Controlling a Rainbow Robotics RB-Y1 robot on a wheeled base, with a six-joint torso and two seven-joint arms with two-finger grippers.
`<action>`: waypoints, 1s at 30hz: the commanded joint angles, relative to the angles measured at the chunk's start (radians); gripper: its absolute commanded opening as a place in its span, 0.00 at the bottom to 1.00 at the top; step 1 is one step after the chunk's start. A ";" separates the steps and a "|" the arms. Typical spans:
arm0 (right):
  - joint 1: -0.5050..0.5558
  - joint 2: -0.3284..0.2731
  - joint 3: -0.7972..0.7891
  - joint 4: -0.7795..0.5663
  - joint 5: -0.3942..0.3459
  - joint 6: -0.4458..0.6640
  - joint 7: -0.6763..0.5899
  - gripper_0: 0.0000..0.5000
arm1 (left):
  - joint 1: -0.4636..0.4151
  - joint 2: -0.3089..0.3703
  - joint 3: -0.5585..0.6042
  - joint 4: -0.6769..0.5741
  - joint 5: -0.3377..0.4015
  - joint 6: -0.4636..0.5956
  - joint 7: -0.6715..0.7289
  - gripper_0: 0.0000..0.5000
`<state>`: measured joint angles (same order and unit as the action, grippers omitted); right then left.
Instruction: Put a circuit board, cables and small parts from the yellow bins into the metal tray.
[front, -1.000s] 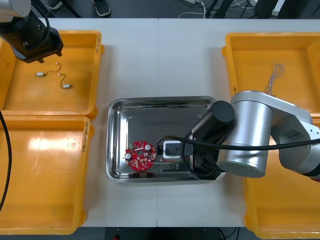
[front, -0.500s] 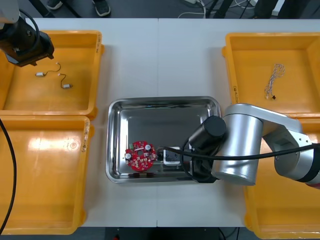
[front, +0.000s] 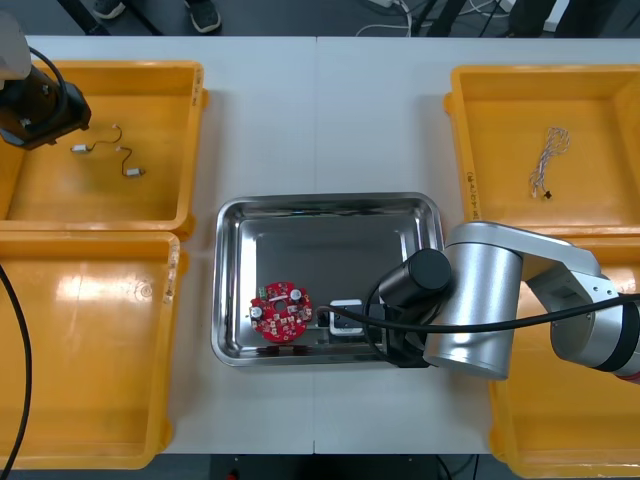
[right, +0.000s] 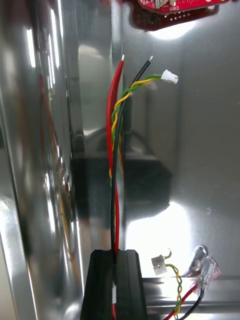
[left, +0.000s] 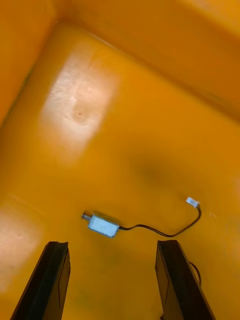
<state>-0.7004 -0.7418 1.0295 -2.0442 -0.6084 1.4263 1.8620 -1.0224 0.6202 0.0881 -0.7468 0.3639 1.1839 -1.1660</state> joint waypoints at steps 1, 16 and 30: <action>-0.018 -0.024 0.009 -0.007 0.027 -0.007 0.032 0.52 | -0.054 0.049 0.036 0.035 -0.013 -0.060 0.088 1.00; -0.019 -0.014 -0.072 -0.018 0.033 0.056 0.031 1.00 | -0.053 0.004 0.035 0.040 -0.049 -0.069 0.364 1.00; -0.019 0.055 -0.494 -0.039 -0.232 0.405 0.039 1.00 | -0.001 -0.045 0.038 0.041 -0.069 -0.167 0.410 1.00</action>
<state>-0.7003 -0.7084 0.6395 -2.0537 -0.8053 1.7847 1.8621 -1.0201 0.5951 0.1072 -0.6919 0.3068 1.0419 -0.7799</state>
